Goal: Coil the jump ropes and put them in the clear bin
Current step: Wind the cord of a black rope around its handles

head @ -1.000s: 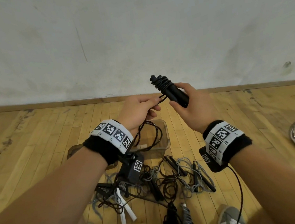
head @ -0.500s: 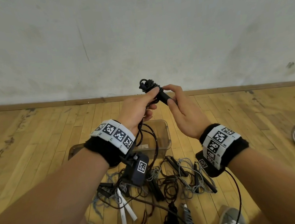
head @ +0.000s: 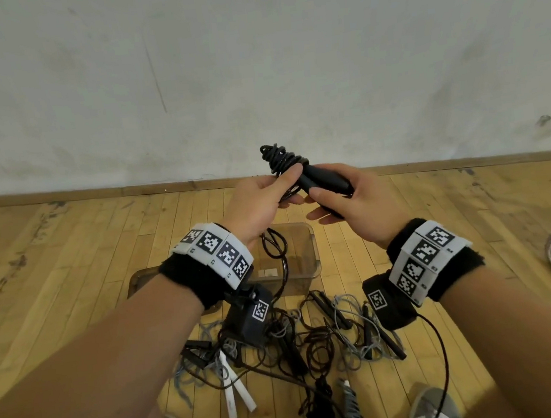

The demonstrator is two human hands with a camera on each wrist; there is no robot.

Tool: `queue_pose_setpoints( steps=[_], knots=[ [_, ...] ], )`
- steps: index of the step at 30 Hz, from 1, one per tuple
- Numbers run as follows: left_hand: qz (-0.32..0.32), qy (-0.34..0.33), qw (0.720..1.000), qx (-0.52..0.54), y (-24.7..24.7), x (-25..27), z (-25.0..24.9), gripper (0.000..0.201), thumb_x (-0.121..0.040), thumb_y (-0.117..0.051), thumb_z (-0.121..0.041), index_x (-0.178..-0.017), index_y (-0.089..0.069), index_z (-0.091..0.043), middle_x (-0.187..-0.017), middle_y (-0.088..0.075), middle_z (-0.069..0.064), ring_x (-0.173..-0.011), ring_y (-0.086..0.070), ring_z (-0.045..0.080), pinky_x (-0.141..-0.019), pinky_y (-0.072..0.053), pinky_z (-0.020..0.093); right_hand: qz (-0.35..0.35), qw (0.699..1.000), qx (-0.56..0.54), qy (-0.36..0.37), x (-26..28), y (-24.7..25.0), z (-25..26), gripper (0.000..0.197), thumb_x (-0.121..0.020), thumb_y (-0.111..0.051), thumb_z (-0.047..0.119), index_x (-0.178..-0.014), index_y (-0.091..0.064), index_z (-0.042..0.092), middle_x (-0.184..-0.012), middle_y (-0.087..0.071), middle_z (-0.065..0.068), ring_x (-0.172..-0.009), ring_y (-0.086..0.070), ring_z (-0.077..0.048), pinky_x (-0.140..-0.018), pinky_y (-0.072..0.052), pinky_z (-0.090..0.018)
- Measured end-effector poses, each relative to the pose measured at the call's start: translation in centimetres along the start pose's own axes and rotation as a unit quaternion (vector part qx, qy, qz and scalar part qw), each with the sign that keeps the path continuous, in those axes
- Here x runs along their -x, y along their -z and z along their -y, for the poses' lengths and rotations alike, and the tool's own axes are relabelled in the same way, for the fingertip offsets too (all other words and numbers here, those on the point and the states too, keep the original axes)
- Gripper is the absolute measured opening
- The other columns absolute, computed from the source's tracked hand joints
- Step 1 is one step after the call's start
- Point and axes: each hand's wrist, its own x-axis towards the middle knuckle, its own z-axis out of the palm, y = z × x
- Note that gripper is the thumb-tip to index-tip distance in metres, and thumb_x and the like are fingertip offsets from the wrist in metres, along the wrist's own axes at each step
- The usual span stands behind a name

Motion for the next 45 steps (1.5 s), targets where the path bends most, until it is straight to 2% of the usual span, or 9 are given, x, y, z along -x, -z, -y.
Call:
queue_pose_setpoints(
  steps=[4, 11, 19, 22, 27, 30, 33, 37, 45],
  knots=[
    [0.02, -0.031, 0.994, -0.103, 0.1, 0.1, 0.0, 0.04, -0.101, -0.057, -0.048, -0.094, -0.079, -0.015, -0.064, -0.066, -0.006, -0.067, -0.065, 0.009, -0.074, -0.044, 0.022, -0.05, 0.996, 0.063, 0.04, -0.2, 0.3, -0.3, 0.038, -0.098, -0.066, 0.014, -0.135, -0.056, 0.02, -0.117, -0.071, -0.002, -0.08, -0.077, -0.018, -0.076, -0.063, -0.033],
    [0.044, -0.003, 0.998, -0.036, 0.2, -0.1, 0.1, 0.02, -0.1, -0.066, -0.019, -0.118, -0.072, -0.015, -0.078, -0.068, 0.0, -0.059, -0.067, 0.008, -0.06, -0.054, 0.019, -0.129, 0.961, 0.229, 0.082, -0.5, 0.9, -1.4, 0.049, -0.096, -0.069, 0.025, -0.142, -0.054, 0.024, -0.123, -0.067, 0.005, -0.104, -0.065, -0.011, -0.093, -0.053, -0.03],
    [0.01, 0.041, 0.996, 0.084, -0.5, -0.2, 0.0, 0.011, -0.099, -0.066, -0.019, -0.103, -0.075, -0.014, -0.076, -0.066, -0.003, -0.061, -0.062, 0.007, -0.064, -0.056, 0.022, -0.14, 0.927, 0.335, 0.093, -0.3, 0.0, -1.3, 0.042, -0.096, -0.067, 0.024, -0.131, -0.044, 0.023, -0.093, -0.063, 0.01, -0.067, -0.057, -0.001, -0.056, -0.042, -0.018],
    [0.005, 0.044, 0.995, 0.085, -0.8, 0.0, 0.2, 0.021, -0.096, -0.071, -0.031, -0.104, -0.077, -0.013, -0.076, -0.067, -0.003, -0.061, -0.063, 0.008, -0.062, -0.054, 0.021, -0.115, 0.919, 0.364, 0.103, -0.4, -0.6, -1.6, 0.044, -0.097, -0.063, 0.025, -0.131, -0.035, 0.03, -0.088, -0.061, 0.011, -0.064, -0.059, -0.008, -0.055, -0.048, -0.029],
    [-0.039, 0.051, 0.993, 0.102, -0.4, -0.4, 0.5, 0.048, -0.086, -0.075, -0.055, -0.102, -0.079, -0.01, -0.076, -0.066, -0.001, -0.059, -0.058, 0.01, -0.061, -0.049, 0.023, -0.054, 0.95, 0.277, 0.136, -0.2, -1.5, -1.6, 0.028, -0.107, -0.04, 0.038, -0.132, -0.034, 0.028, -0.089, -0.062, -0.001, -0.067, -0.058, -0.016, -0.058, -0.049, -0.039],
    [-0.054, 0.044, 0.994, 0.08, -0.2, -0.6, 0.7, 0.054, -0.086, -0.075, -0.054, -0.106, -0.077, -0.004, -0.069, -0.061, -0.005, -0.056, -0.054, 0.008, -0.062, -0.047, 0.023, -0.037, 0.97, 0.205, 0.125, -0.1, -1.4, -1.6, 0.029, -0.105, -0.047, 0.037, -0.13, -0.034, 0.031, -0.096, -0.065, -0.005, -0.074, -0.065, -0.028, -0.066, -0.056, -0.052],
    [-0.031, 0.043, 0.995, 0.088, -0.1, -0.7, 0.6, 0.051, -0.09, -0.073, -0.051, -0.105, -0.076, -0.003, -0.069, -0.061, -0.005, -0.058, -0.053, 0.008, -0.063, -0.047, 0.024, -0.06, 0.995, 0.055, 0.053, -0.1, -1.1, -1.1, 0.05, -0.096, -0.069, 0.031, -0.133, -0.037, 0.031, -0.098, -0.067, -0.008, -0.066, -0.07, -0.027, -0.063, -0.062, -0.042],
    [0.001, 0.03, 0.992, 0.124, -0.4, -0.6, 0.4, 0.031, -0.096, -0.068, -0.042, -0.101, -0.077, -0.013, -0.073, -0.061, -0.004, -0.062, -0.055, 0.008, -0.064, -0.049, 0.021, -0.04, 0.995, -0.076, -0.046, -0.1, -0.9, -0.4, 0.043, -0.097, -0.068, 0.028, -0.136, -0.052, 0.023, -0.097, -0.075, -0.013, -0.073, -0.072, -0.027, -0.062, -0.06, -0.034],
    [0.023, -0.009, 1.0, 0.001, 0.3, -0.9, 0.6, 0.031, -0.099, -0.065, -0.039, -0.107, -0.078, -0.013, -0.076, -0.07, -0.002, -0.07, -0.064, 0.011, -0.076, -0.056, 0.026, -0.053, 0.999, -0.003, 0.0, -0.4, 0.3, -0.7, 0.041, -0.095, -0.07, 0.012, -0.135, -0.06, 0.013, -0.107, -0.072, -0.001, -0.083, -0.076, -0.024, -0.076, -0.063, -0.03]
  ],
)
